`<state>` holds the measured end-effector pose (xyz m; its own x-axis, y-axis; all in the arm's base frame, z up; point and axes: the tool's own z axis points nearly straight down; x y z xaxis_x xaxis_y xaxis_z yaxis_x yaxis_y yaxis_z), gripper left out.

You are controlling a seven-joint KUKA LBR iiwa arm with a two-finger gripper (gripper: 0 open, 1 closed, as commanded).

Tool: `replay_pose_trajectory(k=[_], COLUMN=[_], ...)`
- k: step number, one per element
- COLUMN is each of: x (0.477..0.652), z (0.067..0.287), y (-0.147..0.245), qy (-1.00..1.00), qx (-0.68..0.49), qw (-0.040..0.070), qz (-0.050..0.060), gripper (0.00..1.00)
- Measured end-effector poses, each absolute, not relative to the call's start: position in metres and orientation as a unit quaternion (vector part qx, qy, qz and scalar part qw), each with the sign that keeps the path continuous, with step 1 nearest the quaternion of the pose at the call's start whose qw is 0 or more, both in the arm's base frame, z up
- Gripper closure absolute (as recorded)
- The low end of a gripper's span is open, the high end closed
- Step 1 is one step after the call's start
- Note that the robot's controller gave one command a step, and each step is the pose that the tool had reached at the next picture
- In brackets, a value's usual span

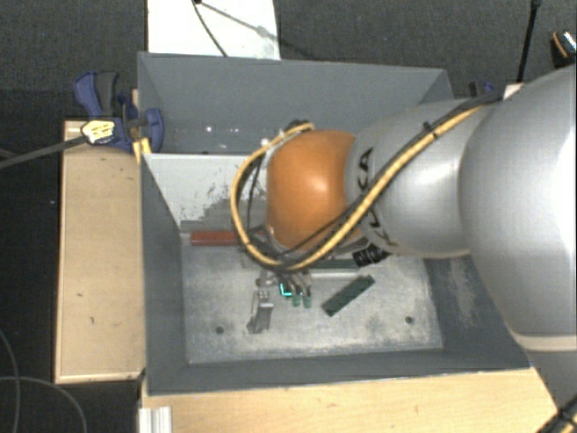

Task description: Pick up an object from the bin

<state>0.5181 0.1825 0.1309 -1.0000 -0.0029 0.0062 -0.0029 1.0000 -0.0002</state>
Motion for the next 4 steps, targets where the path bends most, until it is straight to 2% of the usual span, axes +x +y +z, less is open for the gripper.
replay_pose_trajectory(k=[1,2,3,4], x=[0.572,0.526,0.528,0.554], z=[0.068,0.07,0.071,0.245], y=[0.083,-0.01,-0.004,0.004], qy=[-0.997,-1.0,-1.0,-1.0], qx=[0.075,0.028,0.029,0.008], qw=[-0.001,0.001,0.0,-0.006], qz=[0.001,0.001,0.0,0.0], gripper=[0.0,0.0,1.0,1.0])
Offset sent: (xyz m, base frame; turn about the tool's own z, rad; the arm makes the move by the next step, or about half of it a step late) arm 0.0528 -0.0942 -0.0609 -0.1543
